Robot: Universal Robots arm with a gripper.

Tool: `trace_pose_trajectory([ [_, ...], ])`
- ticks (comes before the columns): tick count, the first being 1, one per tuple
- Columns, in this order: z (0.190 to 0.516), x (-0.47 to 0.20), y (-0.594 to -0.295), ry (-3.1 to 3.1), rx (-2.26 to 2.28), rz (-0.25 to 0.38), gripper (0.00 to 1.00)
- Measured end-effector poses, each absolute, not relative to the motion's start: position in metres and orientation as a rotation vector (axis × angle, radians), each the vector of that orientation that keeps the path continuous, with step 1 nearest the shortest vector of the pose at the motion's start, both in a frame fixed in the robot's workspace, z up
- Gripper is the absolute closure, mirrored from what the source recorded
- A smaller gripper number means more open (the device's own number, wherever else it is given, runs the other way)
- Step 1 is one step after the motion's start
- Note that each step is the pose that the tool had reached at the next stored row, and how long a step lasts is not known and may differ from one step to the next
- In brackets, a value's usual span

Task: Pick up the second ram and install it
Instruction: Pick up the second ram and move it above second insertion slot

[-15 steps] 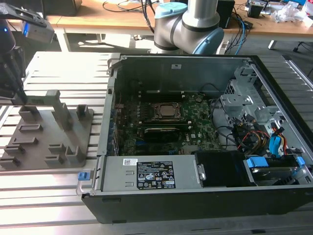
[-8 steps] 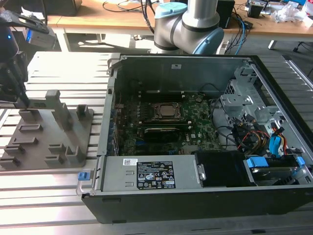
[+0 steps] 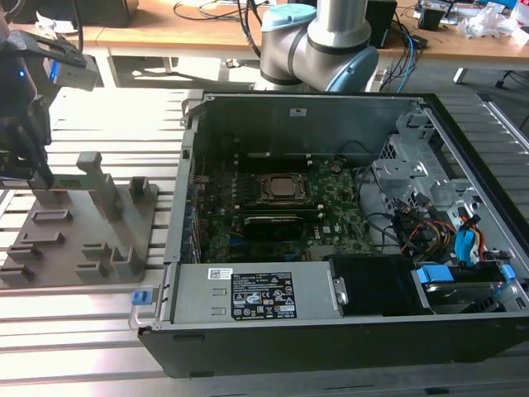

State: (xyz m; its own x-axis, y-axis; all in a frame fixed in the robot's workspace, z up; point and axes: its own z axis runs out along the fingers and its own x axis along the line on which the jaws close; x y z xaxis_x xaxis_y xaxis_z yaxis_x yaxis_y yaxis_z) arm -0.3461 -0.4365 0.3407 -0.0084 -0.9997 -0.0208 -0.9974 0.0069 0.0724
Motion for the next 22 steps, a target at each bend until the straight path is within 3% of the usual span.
trace_pose_trajectory([
  [22, 0.313, -0.346, -0.437, -2.203, 2.186, -0.103, 0.86],
])
